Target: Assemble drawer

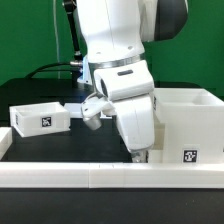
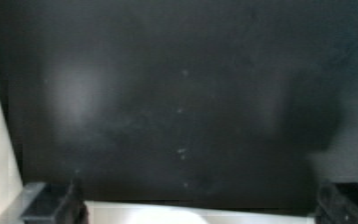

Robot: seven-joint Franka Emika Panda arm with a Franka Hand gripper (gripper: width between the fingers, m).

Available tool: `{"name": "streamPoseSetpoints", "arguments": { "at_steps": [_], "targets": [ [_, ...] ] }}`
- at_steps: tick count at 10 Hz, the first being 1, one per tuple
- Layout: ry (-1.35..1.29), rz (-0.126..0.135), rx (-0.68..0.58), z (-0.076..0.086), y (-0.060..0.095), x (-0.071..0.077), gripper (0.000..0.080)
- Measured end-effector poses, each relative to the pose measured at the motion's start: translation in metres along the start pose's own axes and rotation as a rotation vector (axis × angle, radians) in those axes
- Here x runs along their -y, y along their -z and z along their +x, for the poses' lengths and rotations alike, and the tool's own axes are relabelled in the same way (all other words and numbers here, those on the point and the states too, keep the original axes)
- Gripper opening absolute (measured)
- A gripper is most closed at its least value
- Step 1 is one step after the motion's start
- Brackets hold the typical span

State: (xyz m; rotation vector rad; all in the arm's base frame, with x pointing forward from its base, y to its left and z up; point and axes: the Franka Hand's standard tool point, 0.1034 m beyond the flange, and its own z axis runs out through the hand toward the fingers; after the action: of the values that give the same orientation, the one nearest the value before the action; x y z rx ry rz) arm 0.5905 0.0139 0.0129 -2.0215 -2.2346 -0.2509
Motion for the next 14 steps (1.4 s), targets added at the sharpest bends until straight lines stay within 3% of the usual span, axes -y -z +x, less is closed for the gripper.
{"name": "streamPoseSetpoints", "arguments": {
  "at_steps": [4,6,7,8,10,11,12,14],
  "targets": [
    [-0.063,0.006,-0.010,0.021,-0.005,-0.002,0.0649],
    [-0.076,0.016,-0.003,0.020,-0.004,-0.002,0.0649],
    [-0.059,0.014,0.001,0.010,-0.001,-0.003,0.0649],
    [-0.018,0.008,0.010,-0.010,0.004,-0.004,0.0649],
    [-0.014,-0.024,0.029,-0.041,0.019,-0.001,0.0649],
    [-0.045,-0.059,0.053,-0.060,0.039,0.009,0.0649],
    [-0.088,-0.078,0.076,-0.072,0.057,0.028,0.0649],
    [-0.130,-0.082,0.101,-0.089,0.074,0.064,0.0649]
  ]
}}
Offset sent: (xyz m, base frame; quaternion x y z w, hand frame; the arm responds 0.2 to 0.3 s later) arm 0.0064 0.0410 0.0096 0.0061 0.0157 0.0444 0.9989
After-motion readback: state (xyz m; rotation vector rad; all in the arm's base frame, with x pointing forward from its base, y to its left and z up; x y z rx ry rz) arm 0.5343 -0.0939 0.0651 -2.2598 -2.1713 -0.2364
